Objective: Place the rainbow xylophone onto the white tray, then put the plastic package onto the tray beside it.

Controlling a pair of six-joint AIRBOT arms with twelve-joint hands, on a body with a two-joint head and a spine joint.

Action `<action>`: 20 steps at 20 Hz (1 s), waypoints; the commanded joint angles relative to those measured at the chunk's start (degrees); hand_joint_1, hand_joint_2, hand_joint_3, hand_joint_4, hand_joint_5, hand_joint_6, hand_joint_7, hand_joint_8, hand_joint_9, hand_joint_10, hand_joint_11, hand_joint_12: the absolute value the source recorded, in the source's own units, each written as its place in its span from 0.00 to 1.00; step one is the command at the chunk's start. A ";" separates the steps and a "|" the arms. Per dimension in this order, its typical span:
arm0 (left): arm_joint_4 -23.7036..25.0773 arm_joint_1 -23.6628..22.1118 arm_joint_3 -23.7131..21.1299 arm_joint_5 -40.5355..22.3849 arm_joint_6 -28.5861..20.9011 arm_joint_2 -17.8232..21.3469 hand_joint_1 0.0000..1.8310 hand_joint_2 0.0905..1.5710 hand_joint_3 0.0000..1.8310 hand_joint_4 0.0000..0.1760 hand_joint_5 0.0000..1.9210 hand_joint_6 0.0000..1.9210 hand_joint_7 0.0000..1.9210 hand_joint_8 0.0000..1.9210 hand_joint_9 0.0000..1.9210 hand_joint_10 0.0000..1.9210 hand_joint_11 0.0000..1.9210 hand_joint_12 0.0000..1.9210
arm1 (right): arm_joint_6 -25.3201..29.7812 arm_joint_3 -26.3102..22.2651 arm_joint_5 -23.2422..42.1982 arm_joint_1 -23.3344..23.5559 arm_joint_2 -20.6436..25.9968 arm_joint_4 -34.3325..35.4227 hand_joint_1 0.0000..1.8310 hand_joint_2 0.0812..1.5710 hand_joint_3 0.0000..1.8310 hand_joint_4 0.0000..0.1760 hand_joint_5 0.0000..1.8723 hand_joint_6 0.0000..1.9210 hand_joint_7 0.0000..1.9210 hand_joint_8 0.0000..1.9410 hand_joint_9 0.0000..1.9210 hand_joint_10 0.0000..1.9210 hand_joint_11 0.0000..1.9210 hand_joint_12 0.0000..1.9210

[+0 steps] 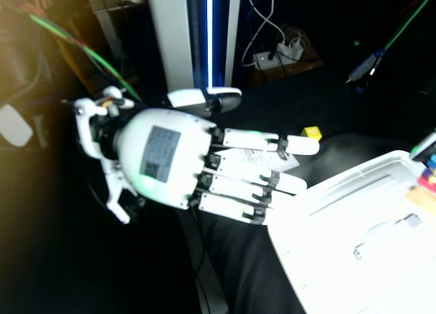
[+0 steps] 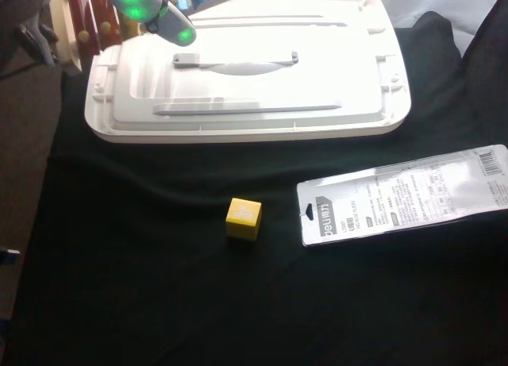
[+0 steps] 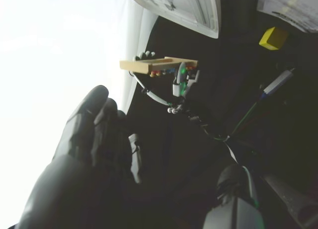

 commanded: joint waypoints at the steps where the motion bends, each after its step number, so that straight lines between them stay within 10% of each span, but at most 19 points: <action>1: -2.19 -0.03 1.01 -5.59 0.15 -0.67 0.72 0.72 0.00 0.00 0.27 0.50 0.44 0.64 0.36 0.53 0.30 0.70 | 0.52 0.48 6.18 1.01 -0.18 3.04 0.30 0.52 0.00 1.00 0.02 0.00 0.10 0.00 0.13 0.02 0.00 0.38; 5: -12.58 5.57 9.83 -8.98 -0.65 -7.30 0.72 0.73 0.00 0.04 0.26 0.47 0.43 0.65 0.38 0.49 0.31 0.67 | 0.54 1.28 6.26 1.08 -1.26 2.57 0.31 0.50 0.00 1.00 0.05 0.00 0.12 0.00 0.15 0.01 0.00 0.41; 7: -12.69 6.55 12.43 -8.08 -0.89 -9.51 0.64 0.66 0.00 0.00 0.25 0.44 0.31 0.45 0.34 0.46 0.30 0.64 | 0.54 1.61 6.28 1.39 -1.76 2.07 0.32 0.51 0.00 1.00 0.06 0.00 0.11 0.00 0.16 0.01 0.00 0.44; 8: -12.67 6.85 13.60 -7.47 -1.06 -10.56 0.72 0.73 0.00 0.00 0.28 0.36 0.42 0.65 0.37 0.46 0.30 0.62 | 0.54 1.97 6.35 1.66 -2.25 1.85 0.34 0.53 0.00 1.00 0.06 0.00 0.12 0.00 0.16 0.01 0.00 0.45; 11: -12.08 7.20 15.62 -5.84 -1.28 -12.45 0.72 0.74 0.00 0.00 0.29 0.33 0.42 0.67 0.36 0.48 0.28 0.65 | 0.54 2.29 6.42 2.43 -2.91 0.97 0.35 0.52 0.00 1.00 0.07 0.00 0.12 0.00 0.17 0.01 0.00 0.47; 13: -11.43 7.18 16.46 -4.92 -1.28 -13.09 0.73 0.71 0.00 0.00 0.30 0.33 0.45 0.62 0.39 0.42 0.30 0.62 | 0.54 2.29 6.42 3.08 -3.12 0.37 0.35 0.53 0.00 1.00 0.07 0.00 0.13 0.00 0.18 0.01 0.02 0.48; 15: -11.20 7.12 16.95 -4.12 -1.28 -13.29 0.65 0.66 0.00 0.00 0.32 0.30 0.41 0.28 0.42 0.28 0.30 0.57 | 0.55 2.28 6.42 3.59 -3.31 -0.04 0.36 0.52 0.00 1.00 0.07 0.00 0.14 0.01 0.19 0.01 0.00 0.48; 20: -10.53 7.08 17.36 -3.00 -1.28 -13.47 0.68 0.65 0.00 0.00 0.29 0.33 0.38 0.23 0.35 0.34 0.21 0.59 | 0.78 2.23 6.42 3.95 -3.48 -0.33 0.37 0.54 0.01 1.00 0.07 0.00 0.15 0.00 0.19 0.00 0.00 0.44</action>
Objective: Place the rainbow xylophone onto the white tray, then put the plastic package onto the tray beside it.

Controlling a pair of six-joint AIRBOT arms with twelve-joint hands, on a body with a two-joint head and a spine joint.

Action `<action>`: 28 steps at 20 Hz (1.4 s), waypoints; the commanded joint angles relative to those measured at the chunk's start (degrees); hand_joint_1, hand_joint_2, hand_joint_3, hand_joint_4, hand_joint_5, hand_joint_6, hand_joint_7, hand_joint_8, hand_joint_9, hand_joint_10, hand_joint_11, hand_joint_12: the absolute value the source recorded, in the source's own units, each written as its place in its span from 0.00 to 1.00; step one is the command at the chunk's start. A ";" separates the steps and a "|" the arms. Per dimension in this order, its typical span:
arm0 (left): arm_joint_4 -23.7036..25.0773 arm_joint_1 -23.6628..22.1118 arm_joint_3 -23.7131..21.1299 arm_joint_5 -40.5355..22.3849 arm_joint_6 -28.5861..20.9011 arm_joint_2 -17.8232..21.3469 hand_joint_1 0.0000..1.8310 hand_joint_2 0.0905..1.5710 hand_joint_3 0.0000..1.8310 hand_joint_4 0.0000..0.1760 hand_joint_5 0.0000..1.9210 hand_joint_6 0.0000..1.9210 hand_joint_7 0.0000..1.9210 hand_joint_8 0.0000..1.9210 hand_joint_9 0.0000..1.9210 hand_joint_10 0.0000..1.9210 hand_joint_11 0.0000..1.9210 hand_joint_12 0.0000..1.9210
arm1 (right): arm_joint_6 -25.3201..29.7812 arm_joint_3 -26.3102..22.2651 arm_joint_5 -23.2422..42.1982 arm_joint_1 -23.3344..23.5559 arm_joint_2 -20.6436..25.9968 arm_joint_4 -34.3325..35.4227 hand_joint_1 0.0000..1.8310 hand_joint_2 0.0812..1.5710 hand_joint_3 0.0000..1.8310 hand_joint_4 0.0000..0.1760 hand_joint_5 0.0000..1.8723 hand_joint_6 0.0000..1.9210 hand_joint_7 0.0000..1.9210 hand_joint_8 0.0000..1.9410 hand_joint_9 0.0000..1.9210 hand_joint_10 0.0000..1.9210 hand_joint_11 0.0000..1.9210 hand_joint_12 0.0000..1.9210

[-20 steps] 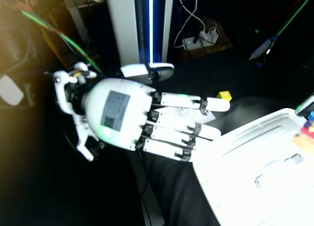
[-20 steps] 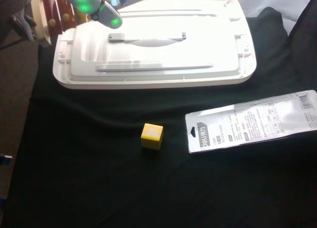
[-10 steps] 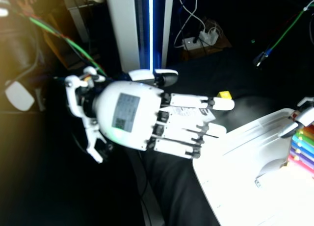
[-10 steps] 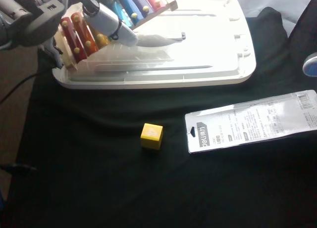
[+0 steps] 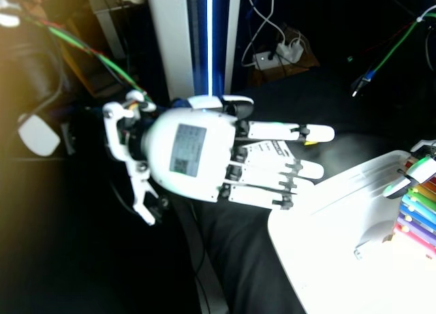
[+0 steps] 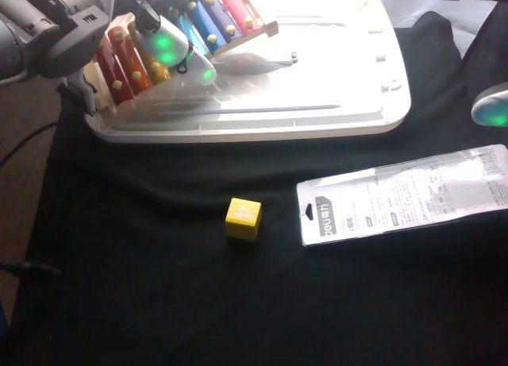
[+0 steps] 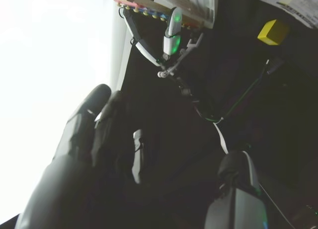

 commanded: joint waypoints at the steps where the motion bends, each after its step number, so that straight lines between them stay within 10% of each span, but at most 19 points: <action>1: -0.88 -0.61 0.39 -4.58 -0.58 -0.05 0.68 0.65 0.00 0.00 0.29 0.33 0.38 0.23 0.35 0.34 0.21 0.59 | 0.82 0.24 5.87 0.74 -0.05 3.47 0.37 0.54 0.01 1.00 0.07 0.00 0.15 0.00 0.19 0.00 0.00 0.44; 5: -0.92 -0.47 0.97 -3.99 -0.58 -0.66 0.68 0.63 0.00 0.00 0.32 0.30 0.38 0.28 0.35 0.39 0.22 0.61 | 1.02 0.24 5.87 0.79 -0.17 3.30 0.38 0.52 0.00 0.92 0.08 0.00 0.17 0.01 0.21 0.01 0.02 0.44; 11: -0.04 -0.39 1.56 -2.89 -0.56 -1.51 0.61 0.58 0.00 0.05 0.31 0.12 0.37 0.04 0.35 0.20 0.21 0.45 | 1.23 0.26 5.87 1.50 -0.35 2.72 0.38 0.50 0.00 0.69 0.07 0.00 0.17 0.00 0.21 0.00 0.06 0.41; 13: 0.00 -0.41 1.98 -1.82 -0.56 -1.98 0.55 0.56 0.00 0.00 0.30 0.04 0.33 0.01 0.33 0.11 0.13 0.55 | 1.23 0.30 5.86 1.76 -0.44 2.48 0.38 0.50 0.00 0.62 0.07 0.00 0.17 0.00 0.21 0.00 0.07 0.38; 16: 0.53 -0.74 3.27 0.50 -0.54 -3.17 0.58 0.53 0.00 0.00 0.25 0.00 0.27 0.00 0.29 0.01 0.09 0.44 | 1.23 0.34 5.85 1.90 -0.53 2.24 0.38 0.50 0.00 0.70 0.07 0.00 0.17 0.00 0.21 0.00 0.06 0.37; 18: 0.77 -1.05 3.43 1.32 -0.54 -3.33 0.46 0.51 0.00 0.35 0.12 0.00 0.11 0.00 0.12 0.00 0.01 0.38 | 1.23 0.36 5.84 2.08 -0.58 2.10 0.39 0.50 0.00 0.66 0.08 0.00 0.18 0.00 0.22 0.00 0.06 0.39; 20: 1.16 -1.35 3.52 1.98 -0.53 -3.60 0.46 0.49 0.00 0.24 0.09 0.00 0.06 0.00 0.03 0.01 0.00 0.21 | 1.23 0.39 5.84 2.34 -0.67 1.93 0.40 0.50 0.00 0.66 0.08 0.00 0.18 0.00 0.22 0.00 0.06 0.40; 21: 1.15 -1.48 3.51 1.92 -0.53 -3.63 0.45 0.47 0.00 0.34 0.00 0.00 0.00 0.00 0.00 0.00 0.00 0.17 | 1.23 0.40 5.84 2.44 -0.70 1.84 0.39 0.49 0.00 0.70 0.08 0.00 0.18 0.00 0.22 0.00 0.06 0.40; 22: 1.17 -1.69 3.45 1.76 -0.53 -3.63 0.42 0.46 0.00 0.72 0.00 0.00 0.00 0.00 0.00 0.00 0.00 0.23 | 1.23 0.39 5.84 2.48 -0.73 1.79 0.39 0.49 0.00 0.72 0.08 0.00 0.18 0.00 0.22 0.00 0.06 0.40; 26: 1.60 -2.81 2.06 0.12 -0.53 -2.95 0.43 0.43 0.00 1.00 0.00 0.00 0.00 0.00 0.00 0.00 0.00 0.43 | 1.55 0.35 5.84 2.50 -0.72 1.77 0.38 0.47 0.00 0.77 0.07 0.00 0.16 0.00 0.20 0.00 0.04 0.39; 28: 1.76 -3.22 -0.45 -1.71 -0.55 -1.36 0.34 0.43 0.00 1.00 0.00 0.00 0.00 0.00 0.00 0.00 0.00 0.05 | 2.04 0.23 5.84 2.51 -0.69 1.67 0.37 0.45 0.00 0.81 0.04 0.00 0.13 0.00 0.17 0.00 0.02 0.38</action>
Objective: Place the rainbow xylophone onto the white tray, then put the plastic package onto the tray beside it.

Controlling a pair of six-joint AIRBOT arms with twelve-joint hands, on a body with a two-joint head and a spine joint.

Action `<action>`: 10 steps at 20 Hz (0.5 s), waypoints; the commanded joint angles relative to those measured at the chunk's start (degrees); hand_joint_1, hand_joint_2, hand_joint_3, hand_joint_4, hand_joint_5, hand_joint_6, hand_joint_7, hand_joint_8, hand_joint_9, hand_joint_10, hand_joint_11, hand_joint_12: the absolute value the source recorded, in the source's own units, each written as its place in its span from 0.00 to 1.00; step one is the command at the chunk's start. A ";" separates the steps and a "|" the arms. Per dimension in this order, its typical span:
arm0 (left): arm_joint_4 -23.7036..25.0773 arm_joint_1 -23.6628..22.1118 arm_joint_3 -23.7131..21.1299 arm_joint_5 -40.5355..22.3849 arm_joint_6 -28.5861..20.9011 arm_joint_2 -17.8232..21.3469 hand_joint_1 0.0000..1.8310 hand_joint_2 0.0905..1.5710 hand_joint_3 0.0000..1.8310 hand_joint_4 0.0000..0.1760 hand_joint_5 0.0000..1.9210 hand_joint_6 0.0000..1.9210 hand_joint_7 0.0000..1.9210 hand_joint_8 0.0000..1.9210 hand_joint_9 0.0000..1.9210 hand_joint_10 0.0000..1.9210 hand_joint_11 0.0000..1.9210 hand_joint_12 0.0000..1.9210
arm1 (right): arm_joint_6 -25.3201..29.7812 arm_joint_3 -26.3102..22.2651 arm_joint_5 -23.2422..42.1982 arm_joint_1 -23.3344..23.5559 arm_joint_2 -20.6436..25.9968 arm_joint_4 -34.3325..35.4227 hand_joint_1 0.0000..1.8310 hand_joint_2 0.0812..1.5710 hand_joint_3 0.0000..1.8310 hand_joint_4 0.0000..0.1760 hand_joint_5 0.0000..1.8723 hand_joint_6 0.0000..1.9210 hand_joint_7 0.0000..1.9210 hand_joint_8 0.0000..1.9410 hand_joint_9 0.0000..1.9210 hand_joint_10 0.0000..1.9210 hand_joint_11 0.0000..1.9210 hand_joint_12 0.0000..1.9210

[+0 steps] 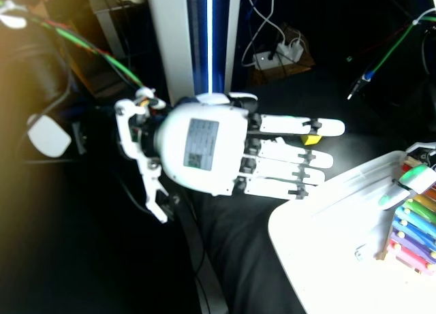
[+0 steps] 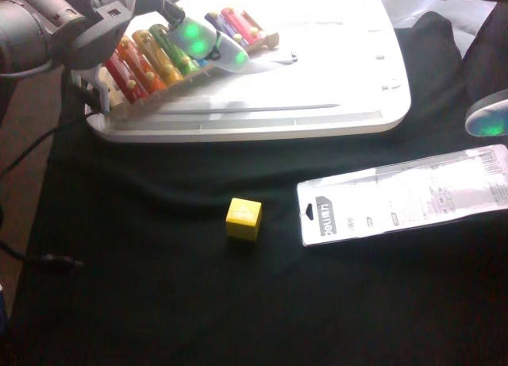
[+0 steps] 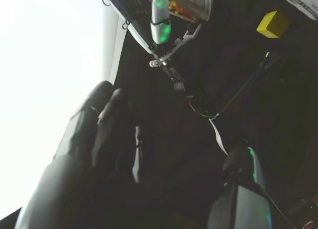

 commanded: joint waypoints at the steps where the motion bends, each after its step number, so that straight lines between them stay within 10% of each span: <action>1: -0.38 -1.21 -0.88 -7.75 -0.37 1.06 0.34 0.43 0.00 1.00 0.00 0.00 0.00 0.00 0.00 0.00 0.00 0.05 | 1.15 0.06 5.87 1.05 0.17 3.48 0.37 0.45 0.00 0.81 0.04 0.00 0.13 0.00 0.17 0.00 0.02 0.38; 2: -0.39 -1.52 -3.12 -9.73 -0.39 2.67 0.36 0.46 0.01 1.00 0.00 0.00 0.00 0.00 0.00 0.00 0.00 0.00 | 1.92 -0.05 5.86 1.05 0.45 3.15 0.37 0.44 0.00 0.97 0.02 0.00 0.08 0.00 0.11 0.00 0.00 0.34; 10: 6.14 -7.19 -19.51 -17.50 -0.40 16.81 0.40 0.42 0.00 1.00 0.00 0.00 0.00 0.00 0.00 0.00 0.00 0.00 | 2.46 -3.75 1.93 2.17 4.18 -1.24 0.33 0.43 0.00 0.87 0.00 0.00 0.01 0.01 0.02 0.01 0.00 0.21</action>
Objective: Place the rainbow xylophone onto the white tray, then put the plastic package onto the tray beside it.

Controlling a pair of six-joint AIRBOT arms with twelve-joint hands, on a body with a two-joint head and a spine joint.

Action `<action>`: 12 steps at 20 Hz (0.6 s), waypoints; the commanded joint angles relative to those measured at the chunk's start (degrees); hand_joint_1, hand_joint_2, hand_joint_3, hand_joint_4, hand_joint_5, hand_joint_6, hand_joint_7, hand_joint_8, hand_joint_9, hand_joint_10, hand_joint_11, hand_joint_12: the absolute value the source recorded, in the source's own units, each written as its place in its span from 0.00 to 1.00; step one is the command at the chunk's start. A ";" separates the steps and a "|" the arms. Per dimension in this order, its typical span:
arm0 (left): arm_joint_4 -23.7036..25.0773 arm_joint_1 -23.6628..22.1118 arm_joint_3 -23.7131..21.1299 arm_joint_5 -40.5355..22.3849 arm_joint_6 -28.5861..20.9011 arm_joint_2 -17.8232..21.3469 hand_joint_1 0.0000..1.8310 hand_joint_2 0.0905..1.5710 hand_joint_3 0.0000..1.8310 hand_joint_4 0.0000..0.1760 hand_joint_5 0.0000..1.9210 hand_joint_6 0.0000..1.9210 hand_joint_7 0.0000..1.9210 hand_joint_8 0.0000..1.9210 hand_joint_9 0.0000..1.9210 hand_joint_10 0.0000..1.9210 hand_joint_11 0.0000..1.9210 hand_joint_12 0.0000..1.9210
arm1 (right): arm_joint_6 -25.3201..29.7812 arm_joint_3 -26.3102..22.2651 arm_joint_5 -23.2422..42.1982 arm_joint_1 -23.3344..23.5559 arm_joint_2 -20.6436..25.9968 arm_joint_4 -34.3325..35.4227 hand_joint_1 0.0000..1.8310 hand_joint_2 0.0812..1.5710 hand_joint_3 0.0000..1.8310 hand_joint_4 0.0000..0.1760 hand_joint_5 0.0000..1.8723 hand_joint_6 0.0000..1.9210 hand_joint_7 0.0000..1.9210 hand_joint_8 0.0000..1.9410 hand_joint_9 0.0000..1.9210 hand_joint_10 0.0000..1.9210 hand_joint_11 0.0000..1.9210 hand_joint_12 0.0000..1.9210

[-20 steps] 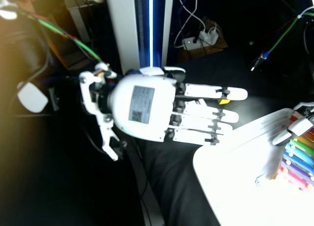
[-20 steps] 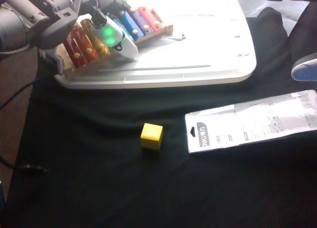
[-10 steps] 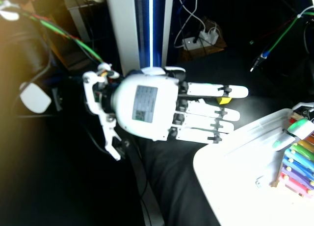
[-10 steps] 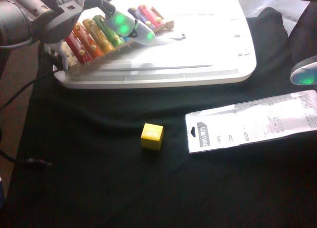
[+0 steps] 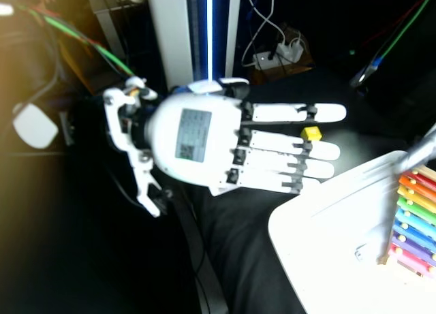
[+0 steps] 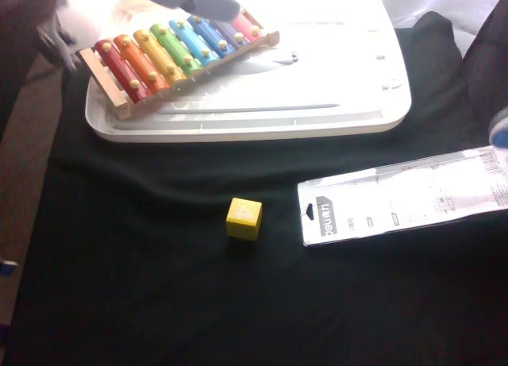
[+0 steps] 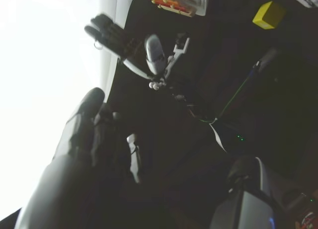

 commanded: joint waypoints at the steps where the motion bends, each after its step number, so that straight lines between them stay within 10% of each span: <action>1: 0.48 -1.74 -1.31 -6.52 -0.35 1.24 0.40 0.43 0.01 1.00 0.00 0.00 0.00 0.00 0.00 0.00 0.00 0.00 | 0.51 -0.47 3.76 1.60 0.56 2.04 0.32 0.42 0.00 0.94 0.00 0.00 0.01 0.01 0.02 0.00 0.00 0.21; 8: 18.16 -4.87 -11.63 -7.47 -5.68 10.34 0.41 0.44 0.00 0.80 0.00 0.00 0.00 0.00 0.00 0.00 0.00 0.00 | 7.49 -0.95 -4.48 4.24 1.24 -12.00 0.31 0.34 0.00 0.99 0.00 0.00 0.00 0.00 0.00 0.00 0.00 0.00; 12: 25.39 -4.31 -15.10 -11.05 -12.71 13.80 0.40 0.43 0.00 0.98 0.00 0.00 0.00 0.00 0.00 0.00 0.00 0.00 | 13.77 -0.85 -11.05 11.41 0.88 -26.16 0.32 0.32 0.00 0.47 0.00 0.00 0.00 0.00 0.01 0.00 0.10 0.05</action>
